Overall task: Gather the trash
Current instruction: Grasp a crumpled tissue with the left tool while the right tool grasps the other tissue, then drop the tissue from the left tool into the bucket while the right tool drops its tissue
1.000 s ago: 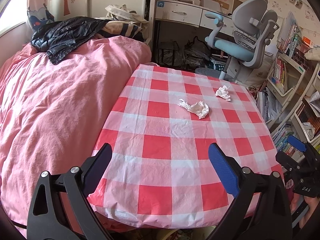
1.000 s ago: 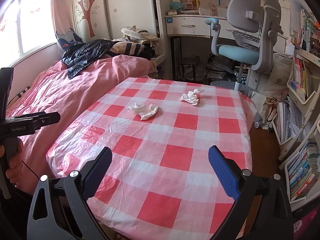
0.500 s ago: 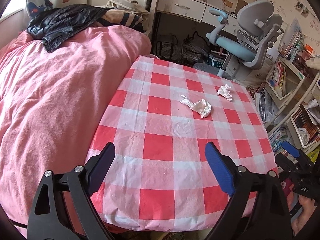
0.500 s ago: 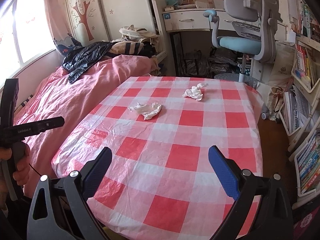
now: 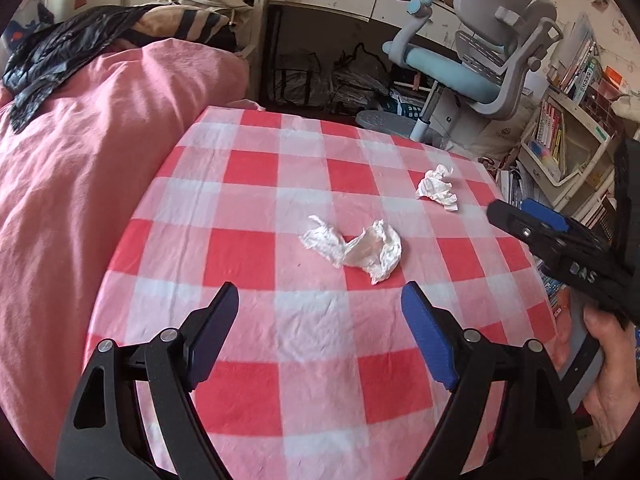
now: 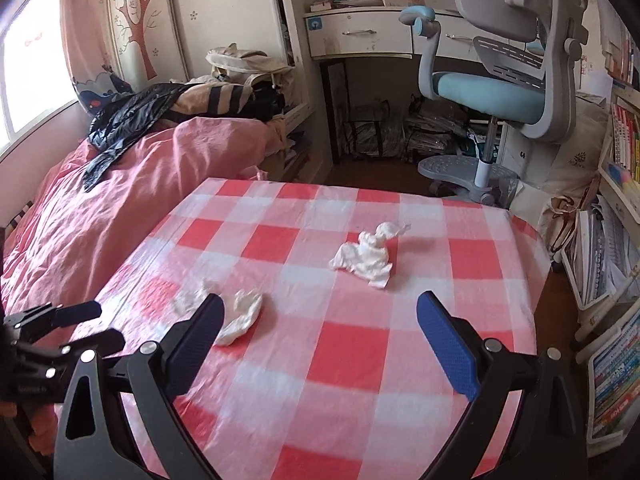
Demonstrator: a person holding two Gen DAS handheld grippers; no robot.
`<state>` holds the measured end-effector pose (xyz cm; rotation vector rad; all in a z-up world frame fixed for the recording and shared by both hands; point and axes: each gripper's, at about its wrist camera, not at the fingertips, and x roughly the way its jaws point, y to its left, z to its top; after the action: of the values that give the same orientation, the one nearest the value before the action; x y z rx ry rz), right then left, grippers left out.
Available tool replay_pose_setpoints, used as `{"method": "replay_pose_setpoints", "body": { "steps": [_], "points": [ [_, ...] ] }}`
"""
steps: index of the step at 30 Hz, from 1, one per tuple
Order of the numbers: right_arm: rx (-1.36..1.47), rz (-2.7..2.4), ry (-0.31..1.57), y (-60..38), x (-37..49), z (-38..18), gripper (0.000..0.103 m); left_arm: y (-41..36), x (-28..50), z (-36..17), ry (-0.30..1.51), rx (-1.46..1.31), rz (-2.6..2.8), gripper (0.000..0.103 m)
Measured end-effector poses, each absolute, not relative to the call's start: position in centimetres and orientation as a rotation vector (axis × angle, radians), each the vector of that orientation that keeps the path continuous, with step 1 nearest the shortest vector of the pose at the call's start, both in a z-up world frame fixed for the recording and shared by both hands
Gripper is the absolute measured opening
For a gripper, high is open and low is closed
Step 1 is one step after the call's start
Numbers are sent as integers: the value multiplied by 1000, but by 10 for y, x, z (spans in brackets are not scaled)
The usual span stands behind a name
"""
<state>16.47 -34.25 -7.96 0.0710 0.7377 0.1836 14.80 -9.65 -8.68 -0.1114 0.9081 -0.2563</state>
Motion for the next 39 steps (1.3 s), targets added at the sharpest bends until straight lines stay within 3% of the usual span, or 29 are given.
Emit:
{"method": "replay_pose_setpoints", "body": {
  "steps": [7, 10, 11, 14, 15, 16, 29, 37, 39],
  "points": [
    [-52, 181, 848, -346, 242, -106, 79, -153, 197, -105, 929, 5, -288, 80],
    [-115, 200, 923, -341, 256, -121, 61, -168, 209, -121, 978, 66, -268, 78],
    [-127, 214, 955, -340, 259, -129, 49, -169, 213, -128, 1003, 58, -271, 73],
    [-132, 240, 966, -342, 257, -133, 24, -164, 213, -134, 994, 26, -271, 39],
    [-126, 243, 959, -342, 252, -131, 19, -160, 213, -134, 1003, -2, -291, 14],
    [-118, 255, 949, -342, 243, -128, 18, -155, 213, -134, 1027, -50, -327, 8],
    [-40, 510, 893, -286, 53, -80, 17, -81, 90, -87, 974, -138, -331, 7],
    [-220, 678, 1093, -214, -88, -137, 18, -67, -6, -82, 1004, -107, -328, 7],
    [-292, 690, 1165, -202, -112, -163, 22, -72, -27, -89, 1035, -77, -338, 7]
  ]
}}
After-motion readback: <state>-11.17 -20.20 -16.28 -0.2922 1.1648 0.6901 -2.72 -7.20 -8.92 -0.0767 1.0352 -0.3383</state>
